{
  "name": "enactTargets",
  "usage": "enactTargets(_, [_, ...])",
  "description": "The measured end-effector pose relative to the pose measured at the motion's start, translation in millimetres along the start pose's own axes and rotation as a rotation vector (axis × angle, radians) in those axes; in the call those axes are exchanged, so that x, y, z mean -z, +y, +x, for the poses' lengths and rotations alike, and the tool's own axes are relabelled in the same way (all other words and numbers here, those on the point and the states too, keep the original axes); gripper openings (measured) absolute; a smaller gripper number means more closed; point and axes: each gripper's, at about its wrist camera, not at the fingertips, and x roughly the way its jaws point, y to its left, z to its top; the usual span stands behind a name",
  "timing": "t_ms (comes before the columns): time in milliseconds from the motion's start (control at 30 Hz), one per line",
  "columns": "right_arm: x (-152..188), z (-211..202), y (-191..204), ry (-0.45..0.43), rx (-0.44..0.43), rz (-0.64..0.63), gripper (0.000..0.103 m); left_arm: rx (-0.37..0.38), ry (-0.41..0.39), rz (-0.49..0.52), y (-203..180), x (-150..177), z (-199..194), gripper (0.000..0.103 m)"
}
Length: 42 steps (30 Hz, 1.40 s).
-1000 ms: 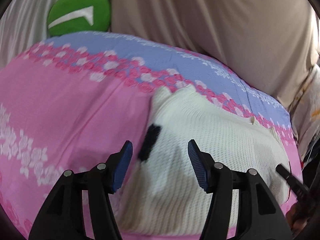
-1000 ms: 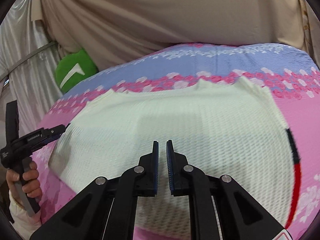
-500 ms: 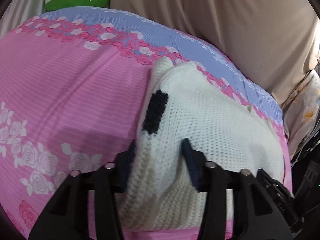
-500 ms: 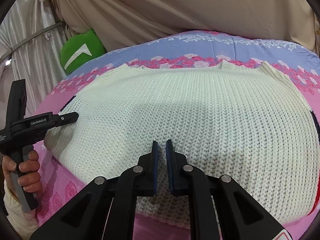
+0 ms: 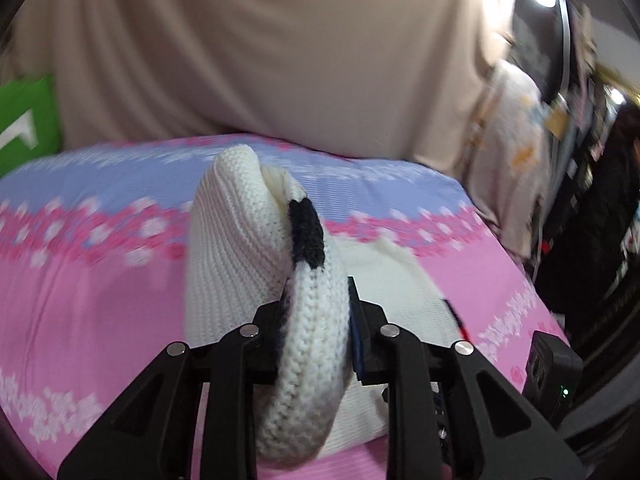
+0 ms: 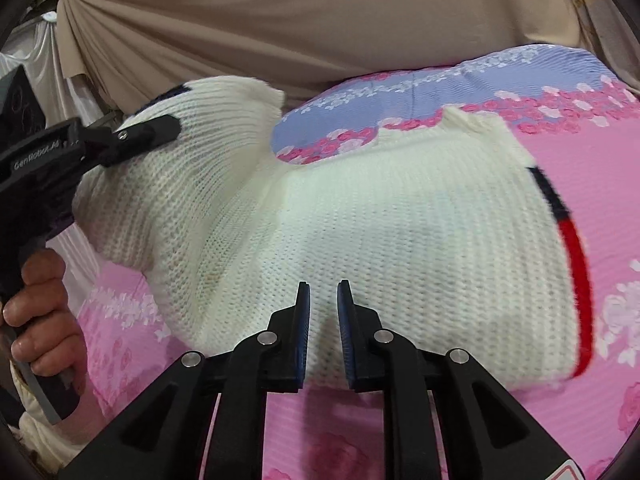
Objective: Fold small clothes
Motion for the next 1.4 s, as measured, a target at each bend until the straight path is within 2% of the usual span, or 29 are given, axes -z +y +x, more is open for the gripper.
enactTargets(167, [8.9,-45.4,-48.6,-0.056,0.108,0.071,0.021,0.062,0.137,0.140,-81.2,6.8,70.5,0.022])
enactTargets(267, [16.8,-65.4,-76.6,-0.075,0.159,0.124,0.023,0.019,0.242,0.187,-111.0,30.9,121.5,0.022])
enactTargets(333, [20.3,-71.9,-89.3,-0.077,0.179,0.152,0.024,0.001,0.271,0.202,-118.1,45.1,139.9,0.025])
enactTargets(400, [20.2,-77.3,-97.2,-0.080,0.182,0.169,0.024,-0.041,0.212,0.259,-127.0,50.5,129.9,0.029])
enactTargets(533, [9.0,-86.5,-94.7,-0.112,0.156,0.152,0.029,0.035,0.164,0.228,-119.7,41.6,89.9,0.044])
enactTargets(567, [4.8,-88.8,-91.8,-0.125,0.137,0.141,0.038,0.034,0.135,0.208,-112.5,38.5,75.4,0.053])
enactTargets(600, [-3.5,-87.8,-89.6,-0.136,0.116,0.130,0.047,0.027,0.105,0.184,-104.7,35.9,62.7,0.057])
enactTargets(633, [-10.5,-86.7,-88.3,-0.146,0.096,0.120,0.051,0.021,0.075,0.159,-95.3,34.1,49.6,0.060])
enactTargets(700, [-24.5,-80.5,-81.8,-0.143,0.042,0.100,0.063,-0.021,0.028,0.098,-71.3,32.5,26.6,0.062])
enactTargets(767, [-38.1,-68.8,-77.0,-0.124,-0.004,0.099,0.069,-0.079,0.009,0.036,-45.5,33.1,12.6,0.062])
enactTargets(900, [-54.6,-33.1,-70.5,-0.044,-0.018,0.105,0.072,-0.145,0.017,-0.085,0.6,40.5,-0.4,0.062])
enactTargets(1033, [-56.2,-2.8,-64.9,0.033,-0.031,0.117,0.072,-0.175,0.043,-0.151,26.6,52.4,-3.7,0.062])
enactTargets(1133, [-53.1,11.4,-58.4,0.063,-0.016,0.093,0.072,-0.142,0.068,-0.162,28.4,60.2,-2.6,0.062])
enactTargets(1167, [-51.6,14.7,-58.3,0.071,-0.022,0.092,0.064,-0.117,0.086,-0.160,25.8,63.3,0.7,0.062])
enactTargets(1200, [-50.6,15.8,-59.2,0.076,-0.030,0.091,0.041,-0.097,0.101,-0.154,21.2,65.7,5.3,0.062])
enactTargets(1233, [-50.1,12.5,-62.4,0.070,-0.038,0.099,0.032,-0.072,0.117,-0.146,17.7,67.8,9.4,0.062])
enactTargets(1267, [-50.5,6.1,-67.5,0.054,-0.068,0.120,0.028,-0.047,0.134,-0.136,12.9,70.8,13.5,0.062])
enactTargets(1333, [-49.0,-19.4,-83.9,-0.003,-0.200,0.193,0.025,-0.017,0.154,-0.113,3.9,76.2,18.9,0.062])
enactTargets(1400, [-42.9,-36.3,-101.4,-0.038,-0.245,0.252,0.024,-0.012,0.169,-0.094,-1.3,80.6,25.0,0.062])
